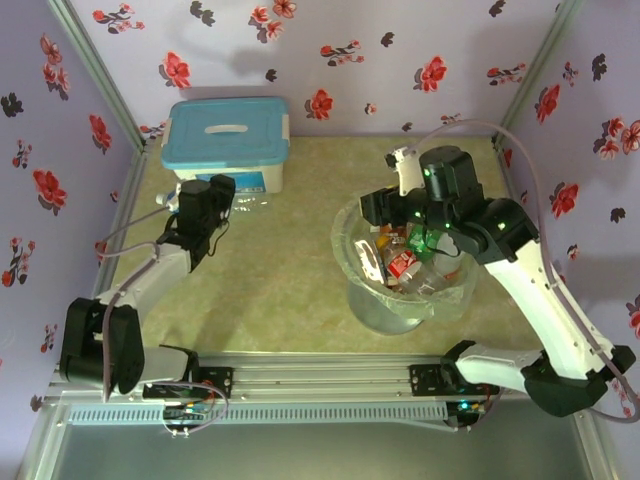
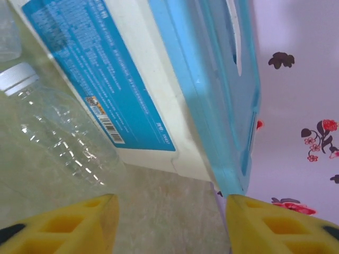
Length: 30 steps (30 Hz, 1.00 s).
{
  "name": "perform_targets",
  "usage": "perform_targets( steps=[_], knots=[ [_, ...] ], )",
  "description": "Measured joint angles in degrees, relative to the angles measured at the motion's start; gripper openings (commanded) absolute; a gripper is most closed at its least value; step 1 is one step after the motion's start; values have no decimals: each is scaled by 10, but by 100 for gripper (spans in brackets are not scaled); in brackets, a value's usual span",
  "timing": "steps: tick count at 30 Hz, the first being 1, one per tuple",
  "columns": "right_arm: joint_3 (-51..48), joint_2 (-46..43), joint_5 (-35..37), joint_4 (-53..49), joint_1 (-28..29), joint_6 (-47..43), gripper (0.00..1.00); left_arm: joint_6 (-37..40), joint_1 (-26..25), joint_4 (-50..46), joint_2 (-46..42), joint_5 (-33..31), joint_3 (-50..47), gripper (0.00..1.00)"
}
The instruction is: Put the plastic bottles in the bin
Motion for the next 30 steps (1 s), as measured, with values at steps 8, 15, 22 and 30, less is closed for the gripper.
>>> perform_targets(
  steps=[8,15,22,30],
  knots=[
    [-9,-29,26,-4,2,0,61,-59,-3,25,115,2,-12,87],
    [-27,-92,90,-30,2,-3,62,-97,-1,60,210,2,10,88],
    [-30,-110,130,-54,2,-5,62,-144,2,88,276,2,62,85],
    [-34,-133,167,-72,2,-10,62,-221,7,120,329,-2,97,73]
  ],
)
